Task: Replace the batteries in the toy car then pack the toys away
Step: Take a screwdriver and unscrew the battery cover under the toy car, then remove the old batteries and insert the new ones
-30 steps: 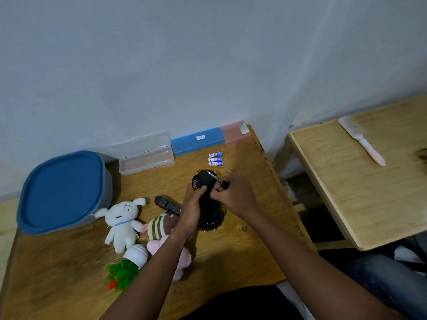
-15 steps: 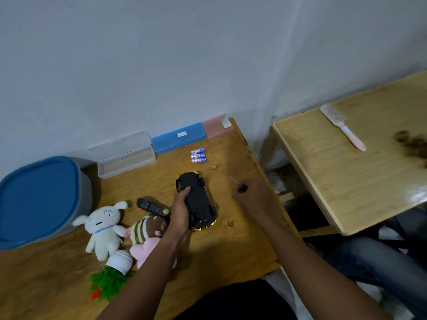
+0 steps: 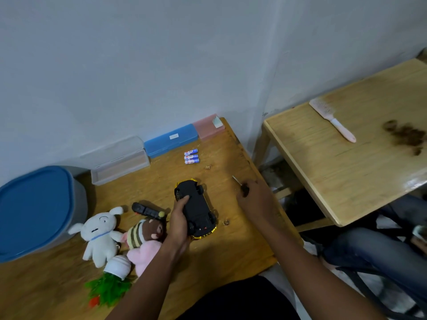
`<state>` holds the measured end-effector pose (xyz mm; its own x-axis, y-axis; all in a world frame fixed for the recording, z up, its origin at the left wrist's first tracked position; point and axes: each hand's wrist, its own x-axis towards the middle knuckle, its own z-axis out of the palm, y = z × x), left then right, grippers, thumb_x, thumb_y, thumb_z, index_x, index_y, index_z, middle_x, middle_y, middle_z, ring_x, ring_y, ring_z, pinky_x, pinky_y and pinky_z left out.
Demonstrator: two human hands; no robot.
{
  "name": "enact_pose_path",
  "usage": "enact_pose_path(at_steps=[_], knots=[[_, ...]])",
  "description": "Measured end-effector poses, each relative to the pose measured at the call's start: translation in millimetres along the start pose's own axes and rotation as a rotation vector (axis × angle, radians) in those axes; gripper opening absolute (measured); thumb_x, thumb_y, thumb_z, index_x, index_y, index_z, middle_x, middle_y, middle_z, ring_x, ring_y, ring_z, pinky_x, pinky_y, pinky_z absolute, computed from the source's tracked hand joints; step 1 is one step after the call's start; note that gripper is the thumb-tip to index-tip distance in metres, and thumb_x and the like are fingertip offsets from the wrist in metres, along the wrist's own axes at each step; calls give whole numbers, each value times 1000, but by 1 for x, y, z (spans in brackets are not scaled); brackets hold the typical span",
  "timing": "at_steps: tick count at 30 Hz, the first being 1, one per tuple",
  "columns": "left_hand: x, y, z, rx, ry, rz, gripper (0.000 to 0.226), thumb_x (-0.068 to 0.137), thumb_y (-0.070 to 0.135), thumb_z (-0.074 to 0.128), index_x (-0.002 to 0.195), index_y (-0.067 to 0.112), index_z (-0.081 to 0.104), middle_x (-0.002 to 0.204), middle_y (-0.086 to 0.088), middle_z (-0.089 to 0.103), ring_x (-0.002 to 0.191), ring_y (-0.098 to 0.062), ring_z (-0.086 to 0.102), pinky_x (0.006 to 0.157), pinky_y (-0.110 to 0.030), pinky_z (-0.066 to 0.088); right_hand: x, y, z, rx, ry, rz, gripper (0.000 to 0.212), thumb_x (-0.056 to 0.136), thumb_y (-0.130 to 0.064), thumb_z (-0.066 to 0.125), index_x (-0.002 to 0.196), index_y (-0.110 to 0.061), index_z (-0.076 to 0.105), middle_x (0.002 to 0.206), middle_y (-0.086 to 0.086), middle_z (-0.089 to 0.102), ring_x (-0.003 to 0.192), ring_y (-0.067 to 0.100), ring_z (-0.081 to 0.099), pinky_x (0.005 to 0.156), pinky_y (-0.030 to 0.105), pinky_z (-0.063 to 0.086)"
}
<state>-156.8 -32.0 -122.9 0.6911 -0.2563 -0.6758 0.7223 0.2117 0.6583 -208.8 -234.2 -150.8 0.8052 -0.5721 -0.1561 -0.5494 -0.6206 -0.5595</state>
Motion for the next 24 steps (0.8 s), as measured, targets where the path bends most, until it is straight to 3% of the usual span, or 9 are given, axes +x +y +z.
enact_pose_path(at_steps=[3, 8, 13, 16, 20, 24], knots=[[-5, -2, 4, -48, -32, -21, 33, 103, 27, 43, 119, 5, 61, 88, -14, 65, 66, -29, 65, 54, -37, 59, -7, 1, 6, -56, 38, -21, 36, 86, -28, 64, 119, -16, 68, 109, 5, 62, 102, 24, 57, 81, 36, 50], [-8, -7, 6, -111, -13, -24, 37, 100, 30, 46, 124, 5, 59, 93, -13, 68, 77, -31, 64, 75, -43, 55, -10, 2, 7, -19, 45, -31, 38, 85, -27, 66, 120, -13, 69, 109, 8, 62, 103, 25, 59, 82, 34, 49], [-15, -7, 8, -170, -19, -10, 36, 98, 31, 47, 119, 6, 62, 95, -14, 67, 78, -32, 63, 73, -44, 56, -15, 1, 1, -48, 23, -52, 46, 83, -27, 65, 128, -18, 62, 116, 7, 59, 109, 27, 55, 87, 37, 48], [-20, -4, 6, -161, -22, 7, 41, 97, 34, 47, 120, 5, 63, 98, -15, 67, 79, -32, 64, 76, -45, 54, -25, -11, -2, -103, 11, -130, 58, 83, -32, 66, 139, -25, 51, 125, 5, 55, 117, 26, 48, 96, 39, 45], [-26, 0, 1, -128, -19, 34, 46, 99, 42, 45, 120, 7, 65, 102, -15, 71, 82, -30, 68, 72, -39, 58, -45, -48, -2, 81, -18, -331, 44, 87, -34, 62, 131, -31, 57, 127, -1, 52, 122, 19, 48, 104, 42, 44], [-31, 4, -7, -84, -23, 83, 49, 103, 46, 37, 119, 12, 69, 106, -15, 74, 92, -29, 71, 79, -39, 56, -60, -80, -2, 21, -126, -585, 42, 90, -39, 59, 131, -31, 58, 133, -2, 50, 125, 18, 45, 105, 35, 39]])
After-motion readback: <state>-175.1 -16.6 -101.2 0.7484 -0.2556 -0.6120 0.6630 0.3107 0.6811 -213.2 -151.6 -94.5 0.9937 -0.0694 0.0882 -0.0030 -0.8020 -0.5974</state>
